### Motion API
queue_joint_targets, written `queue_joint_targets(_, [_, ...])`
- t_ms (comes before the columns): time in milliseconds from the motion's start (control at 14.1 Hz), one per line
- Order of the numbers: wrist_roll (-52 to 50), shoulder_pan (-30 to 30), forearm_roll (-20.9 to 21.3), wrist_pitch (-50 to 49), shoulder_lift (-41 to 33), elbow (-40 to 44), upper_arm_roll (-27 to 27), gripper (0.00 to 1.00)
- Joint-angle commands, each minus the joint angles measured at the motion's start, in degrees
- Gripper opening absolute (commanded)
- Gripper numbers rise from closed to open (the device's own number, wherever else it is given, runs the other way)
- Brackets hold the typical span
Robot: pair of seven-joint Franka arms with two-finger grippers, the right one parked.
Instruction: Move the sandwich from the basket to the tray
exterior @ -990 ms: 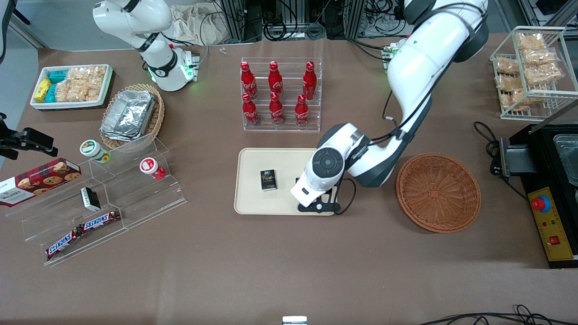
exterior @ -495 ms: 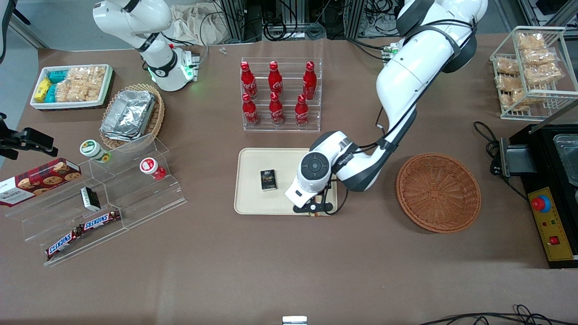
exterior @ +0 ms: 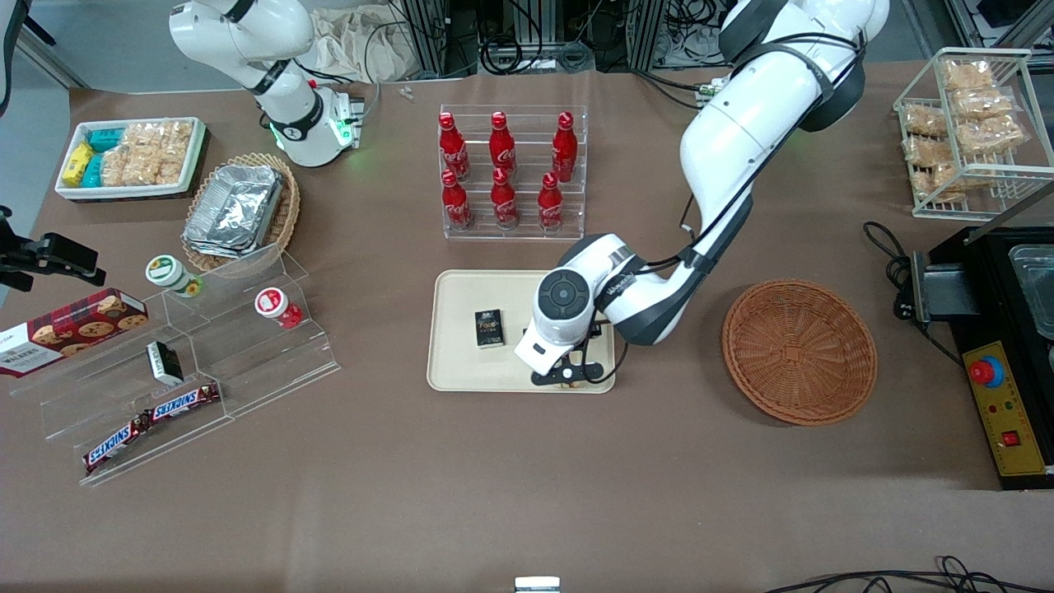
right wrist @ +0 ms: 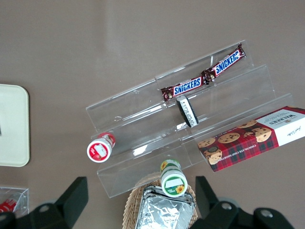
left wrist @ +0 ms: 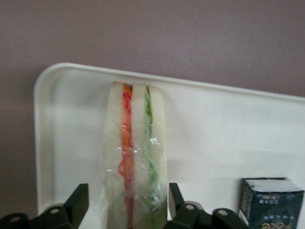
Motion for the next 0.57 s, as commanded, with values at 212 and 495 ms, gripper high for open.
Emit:
queue_joint_targets(212, [-0.4, 7.48, -1.85, -11.57, -13.29, -1.17, -0.49, 1.0])
queue_joint_targets(495, [0.9, 10.3, -3.79, -12.63, -19.43, -4.23, -0.41, 1.0])
